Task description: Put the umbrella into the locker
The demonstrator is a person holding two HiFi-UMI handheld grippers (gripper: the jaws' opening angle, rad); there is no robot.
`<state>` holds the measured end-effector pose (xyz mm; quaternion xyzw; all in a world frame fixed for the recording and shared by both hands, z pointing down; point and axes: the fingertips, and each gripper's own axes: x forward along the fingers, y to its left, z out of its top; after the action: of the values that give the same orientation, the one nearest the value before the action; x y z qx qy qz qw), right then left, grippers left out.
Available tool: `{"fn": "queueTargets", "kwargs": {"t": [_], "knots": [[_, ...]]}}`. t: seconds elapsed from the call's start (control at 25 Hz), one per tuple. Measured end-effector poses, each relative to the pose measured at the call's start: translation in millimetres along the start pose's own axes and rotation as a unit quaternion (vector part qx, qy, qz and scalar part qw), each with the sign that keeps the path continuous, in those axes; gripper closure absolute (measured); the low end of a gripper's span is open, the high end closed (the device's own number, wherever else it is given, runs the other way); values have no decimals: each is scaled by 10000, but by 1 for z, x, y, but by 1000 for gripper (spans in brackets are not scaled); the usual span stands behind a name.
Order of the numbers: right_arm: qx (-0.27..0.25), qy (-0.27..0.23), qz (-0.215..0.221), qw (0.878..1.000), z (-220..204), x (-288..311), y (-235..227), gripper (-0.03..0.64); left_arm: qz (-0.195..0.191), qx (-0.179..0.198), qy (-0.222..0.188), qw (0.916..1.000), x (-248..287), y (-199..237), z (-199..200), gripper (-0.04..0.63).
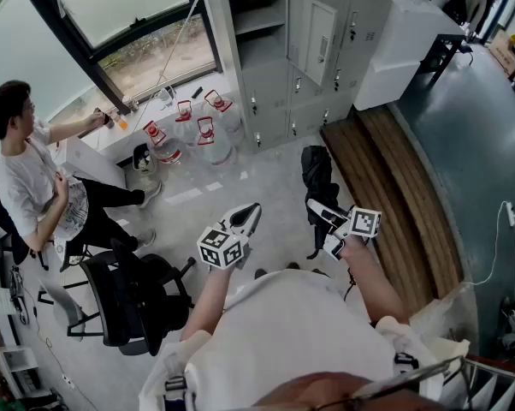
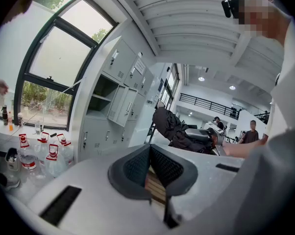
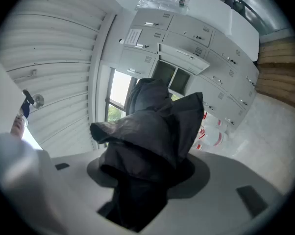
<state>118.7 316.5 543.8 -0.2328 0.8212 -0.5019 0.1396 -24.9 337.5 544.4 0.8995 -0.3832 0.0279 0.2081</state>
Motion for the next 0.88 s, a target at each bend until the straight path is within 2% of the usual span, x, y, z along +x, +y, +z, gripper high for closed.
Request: {"fn": "queueTargets", "kwargs": {"t": [0.88], "knots": [[97,151,70,9998,9,-9,-14,370,139,-76,88,9998,16,-4,-9,592]]}}
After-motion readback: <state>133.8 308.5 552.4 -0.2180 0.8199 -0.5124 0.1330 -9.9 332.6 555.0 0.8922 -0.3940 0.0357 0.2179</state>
